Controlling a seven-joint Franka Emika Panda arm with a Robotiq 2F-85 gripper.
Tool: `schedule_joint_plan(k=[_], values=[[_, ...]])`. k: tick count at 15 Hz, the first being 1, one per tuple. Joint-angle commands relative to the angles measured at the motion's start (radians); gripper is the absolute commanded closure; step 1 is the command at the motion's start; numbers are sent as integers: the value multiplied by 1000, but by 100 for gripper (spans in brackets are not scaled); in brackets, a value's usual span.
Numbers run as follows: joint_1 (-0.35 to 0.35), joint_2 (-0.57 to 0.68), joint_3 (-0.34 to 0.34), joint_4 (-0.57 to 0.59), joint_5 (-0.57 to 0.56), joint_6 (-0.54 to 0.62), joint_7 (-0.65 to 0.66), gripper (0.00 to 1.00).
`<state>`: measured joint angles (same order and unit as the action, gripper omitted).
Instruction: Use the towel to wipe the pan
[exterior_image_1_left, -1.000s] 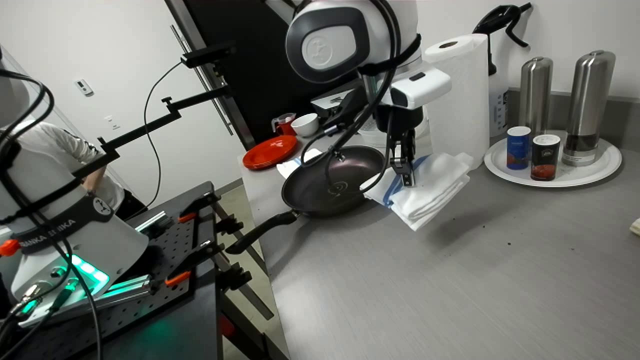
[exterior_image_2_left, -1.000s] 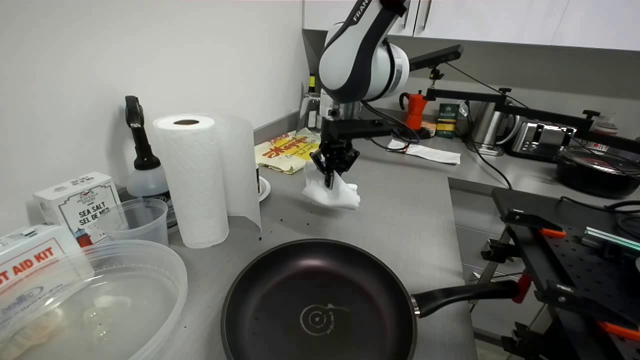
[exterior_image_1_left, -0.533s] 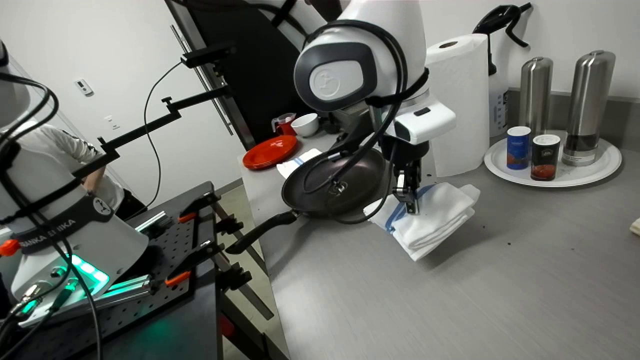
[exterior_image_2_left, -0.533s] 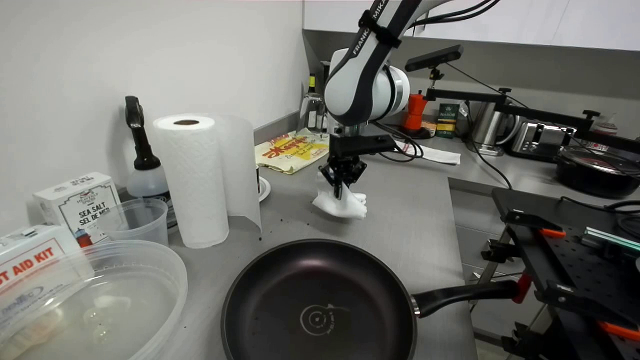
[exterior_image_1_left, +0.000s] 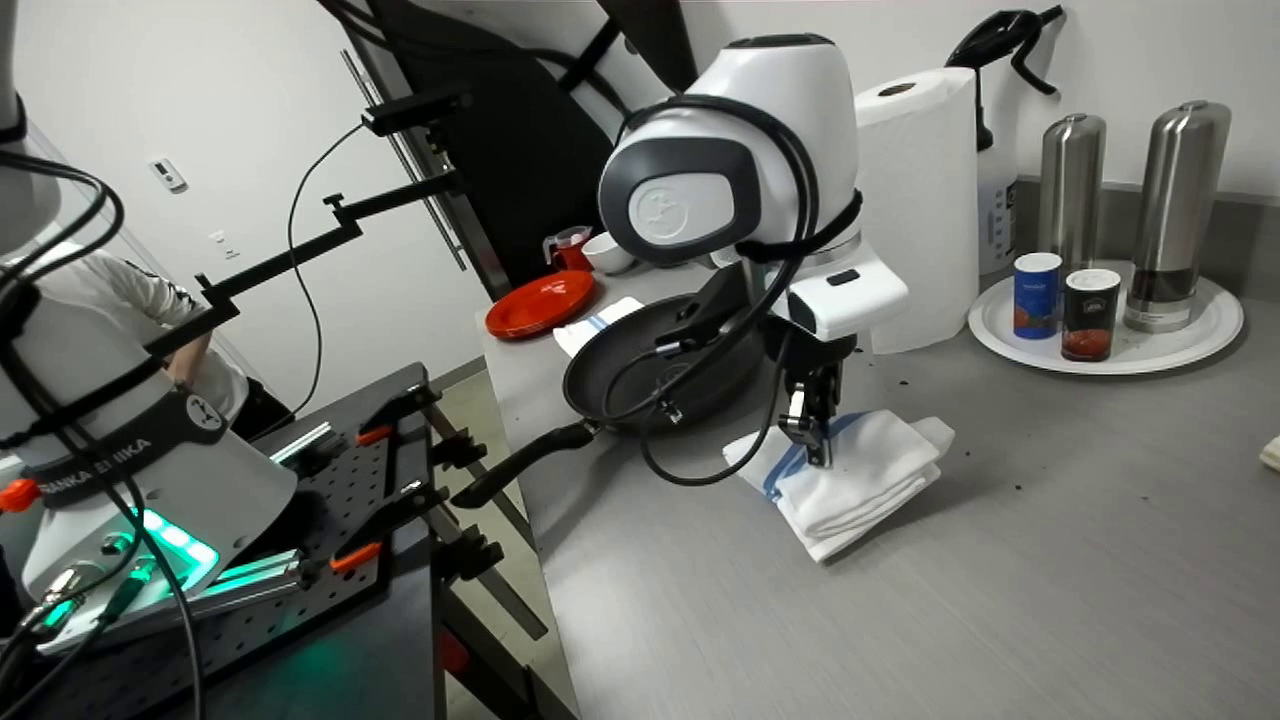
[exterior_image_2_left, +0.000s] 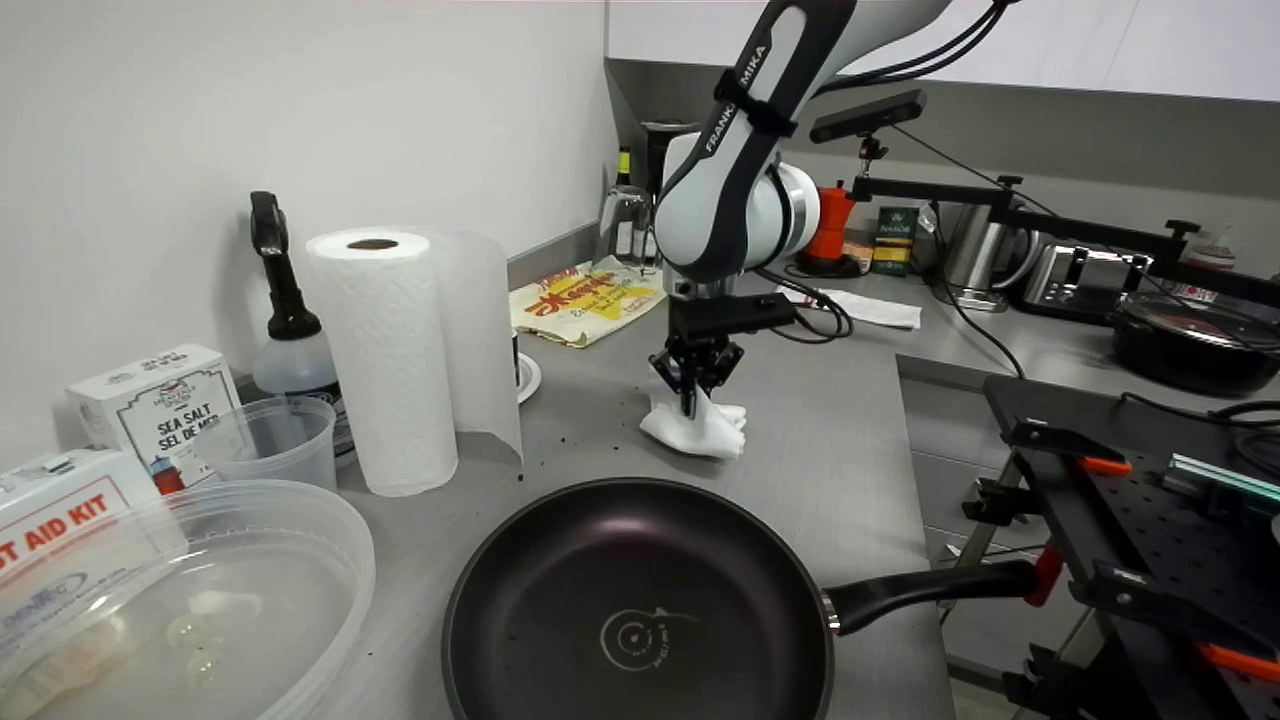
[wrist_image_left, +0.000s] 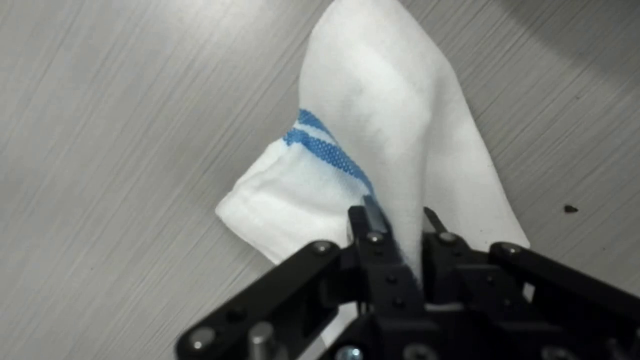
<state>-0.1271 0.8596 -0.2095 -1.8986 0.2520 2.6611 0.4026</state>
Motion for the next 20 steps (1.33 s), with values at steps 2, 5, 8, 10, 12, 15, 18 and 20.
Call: schedule_joint_plan(k=[2, 5, 8, 10, 12, 15, 18, 20], values=[[3, 24, -3, 23, 9, -3, 32, 97], [3, 25, -3, 20, 8, -14, 33, 54], [1, 23, 0, 14, 11, -16, 32, 31], [-1, 14, 5, 8, 13, -26, 28, 19], [-20, -16, 31, -4, 20, -54, -6, 4], [-55, -81, 80, -20, 28, -110, -71, 0], [-70, -171, 113, -31, 23, -233, -132, 0], [-68, -238, 126, -39, 16, -323, -170, 0]])
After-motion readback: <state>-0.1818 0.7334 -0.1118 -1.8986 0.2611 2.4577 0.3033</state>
